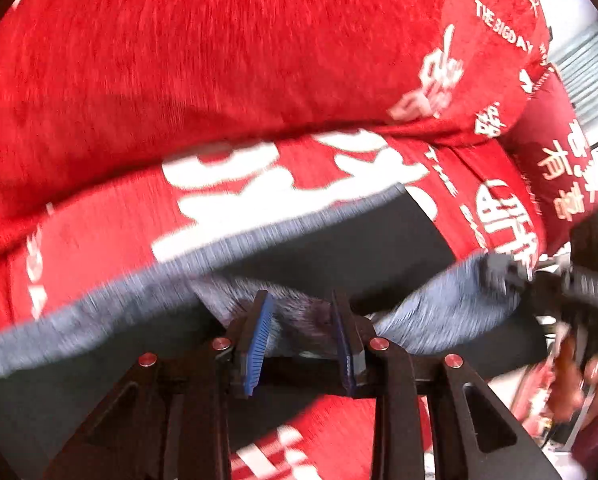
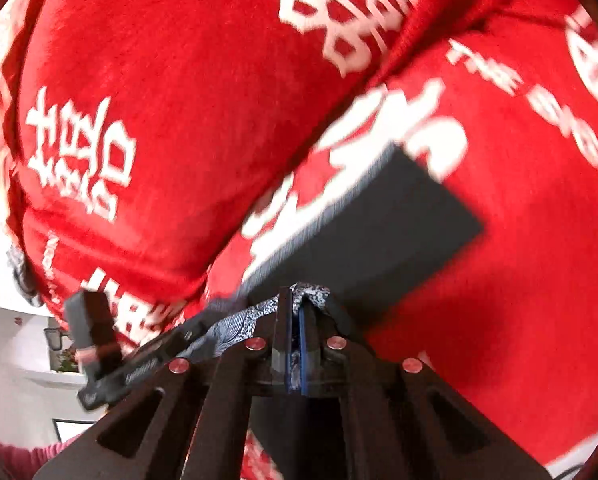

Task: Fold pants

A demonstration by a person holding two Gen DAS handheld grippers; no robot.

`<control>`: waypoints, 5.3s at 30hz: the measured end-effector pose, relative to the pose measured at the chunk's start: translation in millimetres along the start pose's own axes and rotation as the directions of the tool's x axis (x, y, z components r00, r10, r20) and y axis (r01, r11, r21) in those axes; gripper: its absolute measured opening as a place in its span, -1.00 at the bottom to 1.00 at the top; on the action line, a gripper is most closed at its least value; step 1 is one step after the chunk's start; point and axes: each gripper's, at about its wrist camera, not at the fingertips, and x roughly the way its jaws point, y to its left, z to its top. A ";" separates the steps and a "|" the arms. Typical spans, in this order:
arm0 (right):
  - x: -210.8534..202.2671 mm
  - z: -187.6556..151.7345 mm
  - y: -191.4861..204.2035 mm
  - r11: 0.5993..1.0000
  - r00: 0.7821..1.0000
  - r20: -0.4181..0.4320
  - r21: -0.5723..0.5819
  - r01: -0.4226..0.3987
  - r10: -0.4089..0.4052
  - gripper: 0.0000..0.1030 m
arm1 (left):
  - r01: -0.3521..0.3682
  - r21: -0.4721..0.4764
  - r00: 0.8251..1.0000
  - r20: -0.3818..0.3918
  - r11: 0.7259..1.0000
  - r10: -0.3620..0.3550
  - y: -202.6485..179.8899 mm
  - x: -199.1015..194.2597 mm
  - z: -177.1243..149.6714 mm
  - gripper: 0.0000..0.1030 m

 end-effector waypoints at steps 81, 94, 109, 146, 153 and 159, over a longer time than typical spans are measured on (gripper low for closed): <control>172.9 -72.6 97.6 0.962 0.942 -0.293 -0.258 0.083 -0.160 -0.41 | -0.552 -0.322 0.831 -0.141 0.769 0.538 254.6 -85.0 -159.5 0.67; 264.5 -58.9 186.4 0.930 0.961 -0.141 -0.320 0.182 -0.237 -0.41 | -0.547 -0.215 0.837 -0.105 0.809 0.538 283.9 -90.9 -202.0 0.73; 250.0 -253.0 126.2 0.989 0.855 -0.496 0.076 -0.130 0.150 -0.18 | -0.532 -0.350 0.837 -0.079 0.771 0.542 379.5 -126.4 -241.1 1.00; 178.0 -212.0 112.8 0.992 0.942 -0.312 -0.032 0.120 -0.124 -0.10 | -0.468 -0.260 0.877 -0.020 0.844 0.480 300.7 -137.7 -229.4 1.00; 183.0 -169.6 84.8 0.988 0.970 -0.231 0.113 0.107 -0.078 -0.54 | -0.353 -0.213 0.935 -0.036 0.911 0.354 236.9 -80.6 -199.8 1.00; 184.2 -180.0 60.9 0.978 0.975 -0.217 0.194 0.083 -0.039 -0.84 | -0.385 -0.147 0.922 -0.094 0.911 0.375 212.4 -49.7 -221.4 1.00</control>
